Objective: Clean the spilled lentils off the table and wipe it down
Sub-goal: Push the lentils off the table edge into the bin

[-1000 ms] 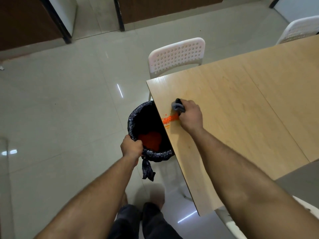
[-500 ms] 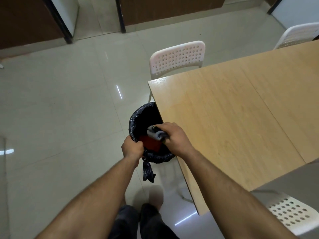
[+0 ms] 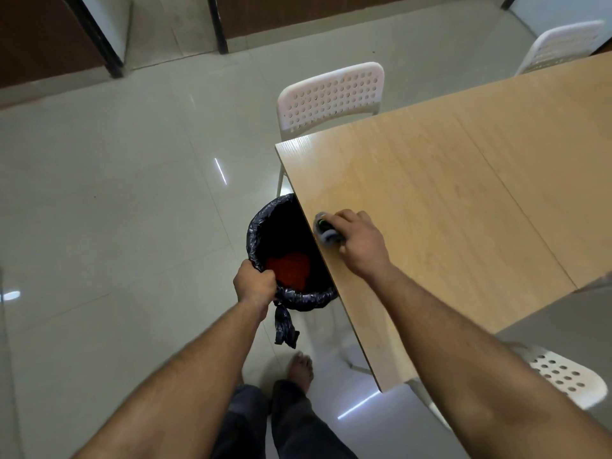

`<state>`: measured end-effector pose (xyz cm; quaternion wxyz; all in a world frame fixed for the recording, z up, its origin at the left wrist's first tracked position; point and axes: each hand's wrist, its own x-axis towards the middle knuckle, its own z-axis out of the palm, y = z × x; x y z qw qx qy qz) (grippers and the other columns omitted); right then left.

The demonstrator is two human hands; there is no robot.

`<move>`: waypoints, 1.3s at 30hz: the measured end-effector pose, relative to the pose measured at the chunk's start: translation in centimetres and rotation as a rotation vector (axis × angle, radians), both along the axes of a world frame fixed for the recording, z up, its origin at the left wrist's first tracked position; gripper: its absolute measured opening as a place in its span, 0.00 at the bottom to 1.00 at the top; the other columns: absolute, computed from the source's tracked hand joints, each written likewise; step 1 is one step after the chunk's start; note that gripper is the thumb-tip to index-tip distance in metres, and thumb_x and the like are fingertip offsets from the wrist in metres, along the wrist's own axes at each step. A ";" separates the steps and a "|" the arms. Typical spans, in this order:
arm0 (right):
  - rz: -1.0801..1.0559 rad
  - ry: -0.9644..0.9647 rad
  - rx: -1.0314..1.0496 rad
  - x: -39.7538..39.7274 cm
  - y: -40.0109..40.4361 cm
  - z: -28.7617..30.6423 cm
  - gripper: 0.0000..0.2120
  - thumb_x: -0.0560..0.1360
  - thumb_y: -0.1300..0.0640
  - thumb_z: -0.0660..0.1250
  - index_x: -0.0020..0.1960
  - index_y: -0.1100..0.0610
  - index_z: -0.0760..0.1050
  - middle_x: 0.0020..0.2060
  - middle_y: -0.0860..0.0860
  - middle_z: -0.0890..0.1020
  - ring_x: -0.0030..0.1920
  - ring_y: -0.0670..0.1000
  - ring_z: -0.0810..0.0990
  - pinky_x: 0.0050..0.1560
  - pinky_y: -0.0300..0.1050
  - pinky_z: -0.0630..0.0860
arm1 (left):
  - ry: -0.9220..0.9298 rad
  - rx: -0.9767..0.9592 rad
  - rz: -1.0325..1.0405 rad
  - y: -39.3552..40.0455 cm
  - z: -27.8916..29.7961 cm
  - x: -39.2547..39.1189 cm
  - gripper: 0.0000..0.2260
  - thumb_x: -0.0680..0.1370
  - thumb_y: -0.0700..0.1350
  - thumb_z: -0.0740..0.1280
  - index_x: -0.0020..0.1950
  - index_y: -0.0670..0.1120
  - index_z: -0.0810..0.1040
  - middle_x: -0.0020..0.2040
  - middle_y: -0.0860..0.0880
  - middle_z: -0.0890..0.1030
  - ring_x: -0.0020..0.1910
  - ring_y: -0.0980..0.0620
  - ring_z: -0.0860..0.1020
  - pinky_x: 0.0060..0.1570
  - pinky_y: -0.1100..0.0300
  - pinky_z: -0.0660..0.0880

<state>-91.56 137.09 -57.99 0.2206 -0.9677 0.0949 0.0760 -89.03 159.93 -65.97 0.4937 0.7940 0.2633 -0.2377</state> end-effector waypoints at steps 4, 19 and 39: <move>0.093 0.016 -0.001 -2.8 4.2 -0.1 0.33 0.70 0.61 0.63 0.74 0.42 0.73 0.63 0.44 0.78 0.57 0.54 0.70 0.46 0.51 0.76 | 0.007 -0.009 -0.009 -0.2 0.4 -1.0 0.12 0.67 0.40 0.62 0.49 0.50 0.76 0.48 0.45 0.81 0.46 0.41 0.83 0.45 0.39 0.85; 0.481 0.029 -0.647 3.8 9.6 0.2 0.15 0.82 0.56 0.60 0.65 0.57 0.77 0.59 0.57 0.78 0.63 0.62 0.72 0.47 0.55 0.78 | -0.004 -0.034 -0.008 1.3 -1.2 -1.0 0.13 0.66 0.40 0.62 0.49 0.47 0.76 0.46 0.45 0.82 0.44 0.40 0.83 0.40 0.39 0.85; -0.459 0.143 0.157 -5.4 14.4 -3.6 0.28 0.73 0.63 0.62 0.70 0.46 0.78 0.56 0.51 0.83 0.58 0.55 0.79 0.54 0.51 0.80 | 0.018 -0.006 -0.102 4.6 -2.6 -2.1 0.11 0.72 0.36 0.65 0.53 0.45 0.77 0.46 0.46 0.80 0.45 0.42 0.81 0.45 0.40 0.84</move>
